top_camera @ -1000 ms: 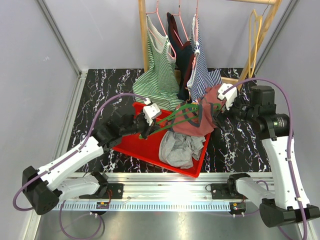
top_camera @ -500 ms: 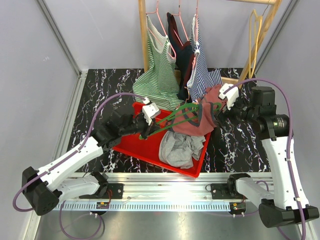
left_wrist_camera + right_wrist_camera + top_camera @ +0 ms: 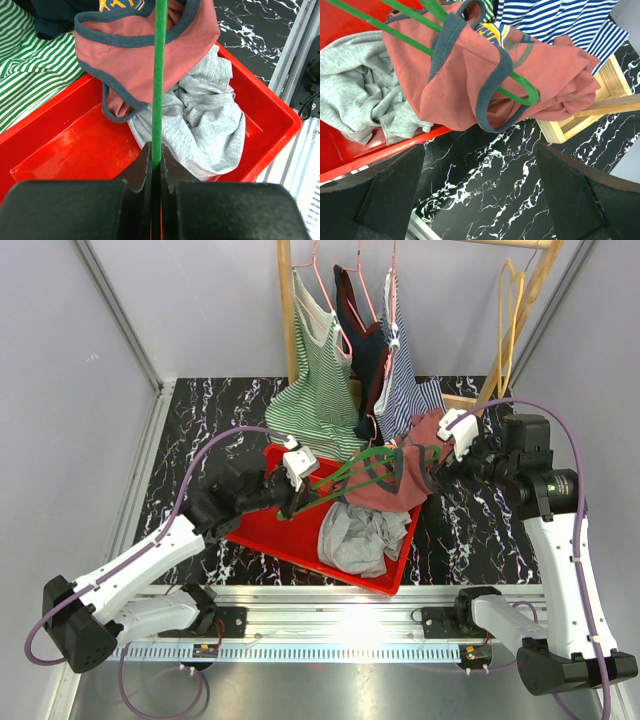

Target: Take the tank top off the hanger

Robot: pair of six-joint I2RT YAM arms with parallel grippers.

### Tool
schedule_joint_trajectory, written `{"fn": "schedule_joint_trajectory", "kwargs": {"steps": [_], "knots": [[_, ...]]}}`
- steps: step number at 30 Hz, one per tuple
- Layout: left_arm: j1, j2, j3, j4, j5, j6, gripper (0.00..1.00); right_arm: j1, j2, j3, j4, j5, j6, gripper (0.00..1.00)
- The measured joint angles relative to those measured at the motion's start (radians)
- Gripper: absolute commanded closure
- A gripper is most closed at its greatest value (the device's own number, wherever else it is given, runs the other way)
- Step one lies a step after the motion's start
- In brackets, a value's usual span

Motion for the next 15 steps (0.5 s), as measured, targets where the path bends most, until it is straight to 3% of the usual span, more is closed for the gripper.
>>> {"fn": "schedule_joint_trajectory", "kwargs": {"steps": [15], "knots": [[0.006,-0.008,-0.003,0.024,0.01,-0.05,1.0,-0.003,-0.005,0.0,-0.018,-0.003,-0.003,0.0]]}}
